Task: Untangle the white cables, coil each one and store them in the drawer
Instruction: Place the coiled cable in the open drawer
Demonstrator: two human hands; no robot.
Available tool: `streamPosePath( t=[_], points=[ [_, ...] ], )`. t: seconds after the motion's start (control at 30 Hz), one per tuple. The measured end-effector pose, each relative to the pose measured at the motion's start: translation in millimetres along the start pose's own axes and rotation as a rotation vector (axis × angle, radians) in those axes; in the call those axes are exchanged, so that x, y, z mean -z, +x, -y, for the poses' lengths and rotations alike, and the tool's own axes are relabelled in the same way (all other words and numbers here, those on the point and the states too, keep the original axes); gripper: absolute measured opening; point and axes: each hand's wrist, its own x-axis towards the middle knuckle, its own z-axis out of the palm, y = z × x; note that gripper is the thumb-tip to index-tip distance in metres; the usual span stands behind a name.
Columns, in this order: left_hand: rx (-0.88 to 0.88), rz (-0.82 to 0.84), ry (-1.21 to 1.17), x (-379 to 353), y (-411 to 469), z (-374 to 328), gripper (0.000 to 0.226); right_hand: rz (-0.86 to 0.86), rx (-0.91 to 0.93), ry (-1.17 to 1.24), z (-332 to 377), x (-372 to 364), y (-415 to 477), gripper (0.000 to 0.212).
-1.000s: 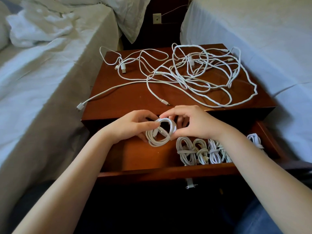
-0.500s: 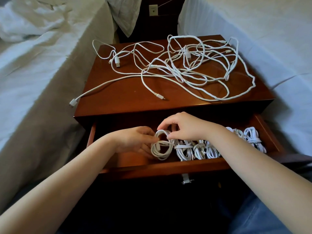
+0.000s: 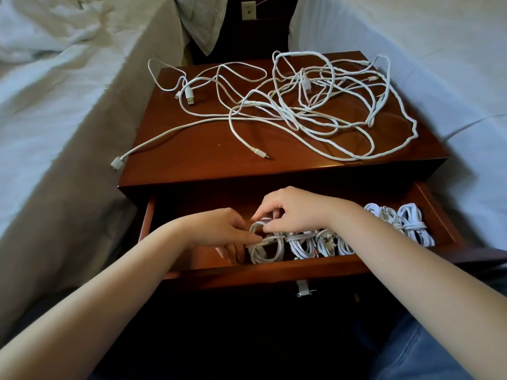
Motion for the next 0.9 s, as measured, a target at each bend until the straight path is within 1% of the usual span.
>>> streamPosePath(
  t=[0.13,0.27,0.33,0.47,0.57,0.63,0.73,0.77,0.8,0.9],
  points=[
    [-0.018,-0.029,0.203,-3,2,-1,0.034,0.016,0.007,-0.032,3,-1,0,0.033],
    [-0.017,-0.044,0.245,2,3,0,0.038,-0.005,0.007,-0.073,2,0,-3,0.036],
    [-0.018,-0.042,0.222,4,3,1,0.037,-0.04,-0.006,-0.052,-1,0,-3,0.036],
    [-0.025,-0.07,0.15,6,2,3,0.038,-0.08,-0.012,-0.015,-2,0,-4,0.029],
    [-0.022,-0.088,0.126,11,-1,1,0.035,-0.166,0.021,-0.012,-1,1,-5,0.025],
    [-0.03,-0.137,0.085,17,-5,-1,0.032,-0.252,0.048,0.017,2,5,-8,0.021],
    [-0.11,-0.272,0.0,28,-11,-5,0.029,-0.368,0.07,0.096,8,12,-13,0.017],
    [-0.135,-0.294,-0.031,33,-14,-8,0.029,-0.399,0.085,0.113,11,15,-14,0.016],
    [-0.145,-0.291,-0.051,38,-17,-11,0.031,-0.421,0.104,0.13,15,19,-15,0.015],
    [-0.124,-0.206,-0.05,54,-29,-29,0.034,-0.482,0.14,0.178,26,37,-12,0.013]
  ],
)
